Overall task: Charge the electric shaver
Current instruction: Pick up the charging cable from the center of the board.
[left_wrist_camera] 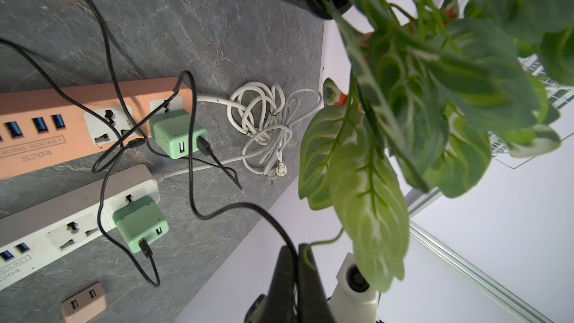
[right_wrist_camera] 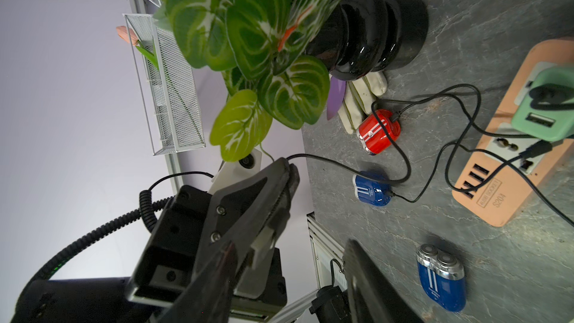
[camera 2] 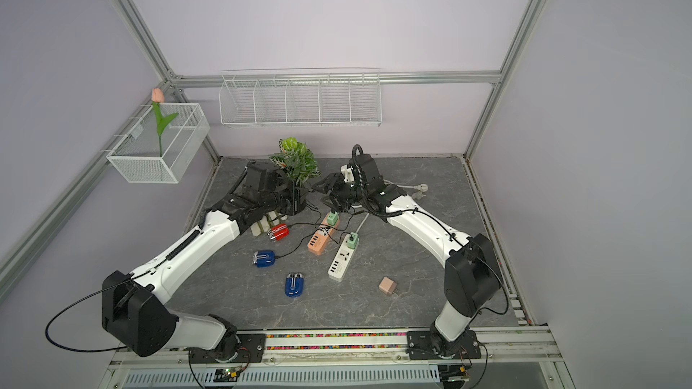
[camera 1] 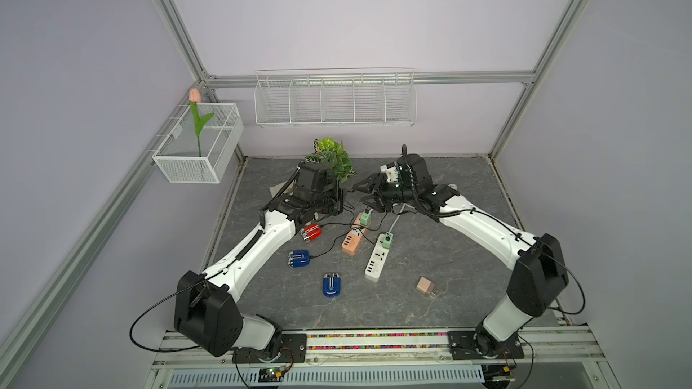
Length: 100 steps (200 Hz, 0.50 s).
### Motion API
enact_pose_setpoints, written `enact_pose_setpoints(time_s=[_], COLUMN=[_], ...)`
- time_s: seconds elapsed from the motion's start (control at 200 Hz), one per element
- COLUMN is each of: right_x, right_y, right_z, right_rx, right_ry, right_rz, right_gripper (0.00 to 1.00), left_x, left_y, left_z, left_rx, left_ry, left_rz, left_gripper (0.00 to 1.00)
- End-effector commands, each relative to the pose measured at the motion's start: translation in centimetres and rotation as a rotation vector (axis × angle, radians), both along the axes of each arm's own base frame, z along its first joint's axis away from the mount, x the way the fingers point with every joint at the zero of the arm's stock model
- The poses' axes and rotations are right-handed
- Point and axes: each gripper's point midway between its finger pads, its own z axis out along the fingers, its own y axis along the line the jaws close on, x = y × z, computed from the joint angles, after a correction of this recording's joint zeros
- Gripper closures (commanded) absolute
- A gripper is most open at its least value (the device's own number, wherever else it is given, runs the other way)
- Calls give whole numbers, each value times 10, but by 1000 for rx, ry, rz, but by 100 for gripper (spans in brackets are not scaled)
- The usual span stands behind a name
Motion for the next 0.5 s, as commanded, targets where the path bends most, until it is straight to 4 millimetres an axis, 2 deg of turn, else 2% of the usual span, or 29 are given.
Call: enact_pose_setpoints(time_s=[0.0,0.1,0.25,0.495], right_x=[6,6,9,14], right_y=[3,4,1,-6], right_z=[6,1,-3,-8], right_rx=[16,17,7,-13], right_ry=[-2,11,21,20], right_rz=[-12,-14,-25,-40], right_gripper=[41,44,66,85], left_x=[-2,-2,-1,-2], left_y=[-3,-4,-4,-3], left_z=[-8,-8,-7,-7], left_rx=[-5,-5,-4,-2], left_ry=[31,32,30,31], left_rz=[-2,-2,-1,2], left_gripper=[100,100,100,100])
